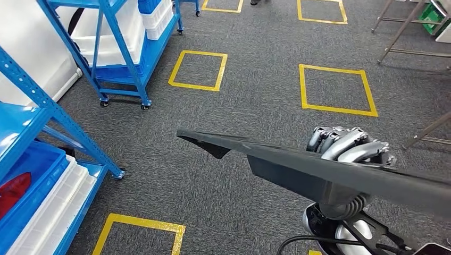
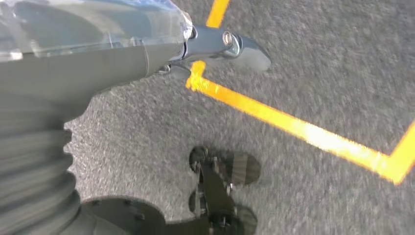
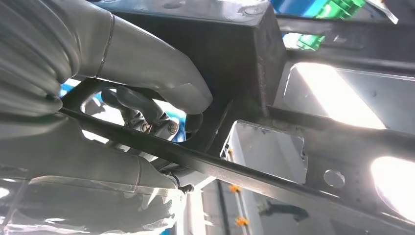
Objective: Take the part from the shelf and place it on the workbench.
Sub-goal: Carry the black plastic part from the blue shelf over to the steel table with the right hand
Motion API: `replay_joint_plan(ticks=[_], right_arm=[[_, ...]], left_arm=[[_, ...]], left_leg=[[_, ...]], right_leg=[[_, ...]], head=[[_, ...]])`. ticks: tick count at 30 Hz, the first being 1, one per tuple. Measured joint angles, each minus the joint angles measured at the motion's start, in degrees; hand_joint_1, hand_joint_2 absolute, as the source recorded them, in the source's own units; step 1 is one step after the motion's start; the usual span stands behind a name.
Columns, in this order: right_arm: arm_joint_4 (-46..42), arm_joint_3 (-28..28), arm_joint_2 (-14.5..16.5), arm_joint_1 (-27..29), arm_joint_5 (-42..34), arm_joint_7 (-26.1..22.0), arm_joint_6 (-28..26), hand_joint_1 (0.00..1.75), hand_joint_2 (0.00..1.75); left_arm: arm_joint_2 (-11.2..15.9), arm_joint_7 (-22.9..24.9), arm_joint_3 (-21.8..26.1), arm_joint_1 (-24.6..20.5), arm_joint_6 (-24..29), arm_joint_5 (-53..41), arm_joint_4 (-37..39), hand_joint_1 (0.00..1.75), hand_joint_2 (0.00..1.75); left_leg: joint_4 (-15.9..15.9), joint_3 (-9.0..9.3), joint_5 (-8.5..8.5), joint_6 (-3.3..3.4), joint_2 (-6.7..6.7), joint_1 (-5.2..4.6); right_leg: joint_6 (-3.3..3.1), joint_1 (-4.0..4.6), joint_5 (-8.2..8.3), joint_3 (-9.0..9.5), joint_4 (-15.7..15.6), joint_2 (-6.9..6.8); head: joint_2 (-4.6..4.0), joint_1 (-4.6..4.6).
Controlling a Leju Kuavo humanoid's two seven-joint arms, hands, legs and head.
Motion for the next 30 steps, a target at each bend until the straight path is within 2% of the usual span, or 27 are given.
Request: replay_joint_plan(ticks=[2,3,4,5,6,7,8,9,10,11,13,14,16,17,18,19,20,21,22,24,25,26,27,29,30], right_arm=[[0.0,0.3,-0.2,-0.4,-0.2,0.0,-0.7,1.75,1.75],[0.1,0.5,-0.2,-0.6,-0.4,0.0,-1.0,1.75,1.75],[0.3,0.7,-0.3,-0.6,-0.6,0.0,-1.3,1.75,1.75],[0.4,0.9,-0.4,-0.6,-0.8,0.0,-1.4,1.75,1.75],[0.6,1.0,-0.4,-0.6,-1.0,0.0,-1.3,1.75,1.75],[0.9,1.2,-0.5,-0.6,-1.2,0.0,-1.1,1.75,1.75],[1.1,1.3,-0.5,-0.6,-1.4,0.0,-0.8,1.75,1.75],[1.4,1.4,-0.5,-0.7,-1.6,0.0,-0.5,1.75,1.75],[1.7,1.6,-0.4,-0.9,-1.7,0.0,-0.1,1.75,1.75],[2.1,1.7,-0.3,-1.0,-1.9,0.0,0.1,1.75,1.75],[2.9,1.7,-0.1,-1.1,-2.0,0.1,0.5,1.75,1.75],[3.3,1.8,0.0,-1.1,-2.0,0.1,0.5,1.75,1.75],[4.1,1.8,0.2,-1.5,-2.0,0.1,0.5,1.75,1.75],[4.5,1.8,0.3,-1.7,-2.0,0.1,0.4,1.75,1.75],[4.9,1.8,0.4,-1.9,-2.1,0.1,0.4,1.75,1.75],[5.3,1.9,0.5,-1.9,-2.1,0.1,0.4,1.75,1.75],[5.6,1.9,0.6,-1.8,-2.2,0.1,0.4,1.75,1.75],[5.9,1.9,0.6,-1.8,-2.2,0.1,0.5,1.75,1.75],[6.1,1.9,0.7,-1.8,-2.2,0.1,0.5,1.75,1.75],[6.5,1.9,0.9,-1.9,-2.2,0.1,0.5,1.75,1.75],[6.6,1.9,1.1,-2.0,-2.2,0.1,0.6,1.75,1.75],[6.7,1.9,1.3,-2.0,-2.1,0.0,0.6,1.75,1.75],[6.8,1.9,1.5,-2.1,-2.1,0.0,0.5,1.75,1.75],[7.0,1.9,1.8,-2.0,-1.9,0.0,0.1,1.75,1.75],[7.1,1.9,2.0,-1.9,-1.8,0.0,-0.1,1.75,1.75]], left_arm=[[0.0,0.2,-0.1,0.2,0.0,-0.1,0.0,0.00,1.75],[0.0,0.3,-0.1,0.3,0.0,-0.2,0.0,0.00,1.75],[0.0,0.4,-0.1,0.4,0.0,-0.2,0.0,0.00,1.75],[0.0,0.5,-0.1,0.5,0.1,-0.1,0.0,0.00,1.75],[0.0,0.6,-0.1,0.5,0.3,0.0,0.0,0.00,1.75],[0.0,0.6,-0.1,0.5,0.4,0.2,0.0,0.00,1.75],[0.0,0.6,-0.1,0.5,0.6,0.5,0.0,0.00,1.75],[-0.1,0.7,0.0,0.5,0.8,0.7,0.0,0.00,1.75],[-0.1,0.8,0.1,0.5,1.0,0.8,0.0,0.00,1.75],[-0.2,0.9,0.2,0.6,1.2,1.0,0.0,0.00,1.75],[-0.3,1.0,0.3,0.4,1.4,1.2,0.1,0.00,1.75],[-0.4,1.0,0.3,0.3,1.3,1.2,0.1,0.00,1.75],[-0.6,1.0,0.3,0.1,1.3,1.2,0.1,0.00,1.75],[-0.6,1.0,0.3,0.1,1.3,1.2,0.1,0.00,1.75],[-0.6,1.0,0.3,0.2,1.3,1.2,0.1,0.00,1.75],[-0.6,1.0,0.4,0.3,1.2,1.2,0.1,0.00,1.75],[-0.6,1.0,0.4,0.3,1.2,1.2,0.1,0.00,1.75],[-0.6,1.0,0.4,0.3,1.2,1.2,0.1,0.00,1.75],[-0.6,1.0,0.4,0.2,1.2,1.3,0.1,0.00,1.75],[-0.6,1.0,0.4,0.1,1.1,1.4,0.1,0.00,1.75],[-0.6,1.0,0.5,0.0,1.2,1.5,0.1,0.00,1.75],[-0.6,1.1,0.6,0.0,1.3,1.6,0.1,0.00,1.75],[-0.6,1.3,0.7,0.0,1.4,1.7,0.1,0.00,1.75],[-0.6,1.7,0.8,-0.1,1.4,1.9,0.1,0.00,1.75],[-0.5,1.8,0.9,-0.2,1.4,1.9,0.1,0.00,1.75]], left_leg=[[6.5,-2.91,-3.61,-0.31,-2.63,0.17],[10.4,-4.76,-5.32,-0.41,-3.08,0.19],[13.5,-6.27,-6.20,-0.49,-3.24,0.23],[14.6,-6.94,-5.96,-0.56,-3.31,0.27],[13.5,-6.57,-4.56,-0.58,-3.39,0.37],[10.3,-5.26,-2.33,-0.59,-3.80,0.53],[6.3,-3.57,-0.14,-0.58,-4.94,0.78],[2.6,-1.99,1.31,-0.54,-6.29,1.01],[0.1,-0.97,2.04,-0.48,-7.46,1.17],[-1.0,-0.56,2.05,-0.35,-8.20,1.21],[-1.2,-0.42,2.00,0.22,-7.49,1.06],[-1.5,-0.31,2.18,0.62,-6.87,1.03],[-2.0,-0.13,2.51,1.40,-5.50,1.03],[-2.1,-0.09,2.54,1.62,-4.78,0.90],[-2.1,-0.11,2.49,1.78,-4.02,0.78],[-2.1,-0.12,2.44,1.85,-3.22,0.65],[-2.0,-0.10,2.36,1.87,-2.43,0.57],[-2.0,-0.05,2.27,1.84,-1.69,0.52],[-2.0,0.07,2.16,1.75,-1.01,0.50],[-2.0,0.42,1.81,1.37,0.12,0.35],[-1.9,0.56,1.62,1.08,0.64,0.21],[-1.9,0.68,1.44,0.80,1.16,0.09],[-2.0,0.79,1.30,0.49,1.69,-0.01],[-2.0,1.10,0.92,-0.09,2.41,0.10],[-1.3,0.98,0.28,-0.36,1.68,0.22]], right_leg=[[-0.40,-0.14,0.18,0.00,-0.1,1.17],[-0.48,-0.11,0.20,-0.06,-0.1,1.82],[-0.50,-0.10,0.22,-0.08,-0.1,2.58],[-0.49,-0.11,0.22,-0.08,0.0,3.33],[-0.46,-0.14,0.21,-0.05,0.1,4.10],[-0.37,-0.19,0.17,-0.01,0.2,4.88],[-0.23,-0.25,0.09,-0.05,0.4,5.54],[0.03,-0.19,0.01,-0.23,0.7,6.24],[0.37,-0.23,0.01,-0.50,1.0,6.89],[0.74,-0.26,0.06,-0.81,1.1,7.49],[1.58,-0.52,0.31,-1.27,1.1,8.60],[1.88,-0.55,0.15,-1.49,1.4,8.06],[2.36,-0.51,-1.70,-3.03,4.5,5.23],[2.52,-0.52,-3.41,-4.60,7.7,3.46],[2.70,-0.59,-5.25,-6.59,11.7,2.47],[2.83,-0.69,-6.58,-8.42,15.4,1.99],[2.91,-0.78,-7.00,-9.52,17.6,1.75],[2.92,-0.81,-6.33,-9.50,17.6,1.58],[2.84,-0.80,-4.69,-8.19,15.1,1.26],[2.41,-0.42,-1.25,-3.69,6.8,-0.94],[2.05,-0.12,-0.34,-2.05,3.5,-1.95],[1.69,0.17,-0.10,-1.21,1.7,-2.60],[1.36,0.43,-0.31,-1.16,1.3,-2.47],[0.69,0.33,-0.15,-1.15,1.0,-1.08],[0.34,0.20,-0.05,-1.01,0.8,-0.45]], head=[[-0.01,-0.01],[-0.01,-0.01],[-0.01,-0.01],[-0.01,-0.01],[-0.01,-0.01],[-0.01,-0.01],[-0.01,-0.01],[-0.01,0.00],[0.00,0.00],[0.00,-0.01],[0.00,-0.01],[-0.01,0.00],[-0.01,0.01],[-0.01,0.01],[-0.01,0.00],[0.00,0.01],[0.00,0.01],[0.00,0.01],[0.00,0.01],[-0.01,0.01],[-0.01,0.01],[0.00,0.00],[0.00,0.00],[0.01,0.00],[0.00,0.00]])
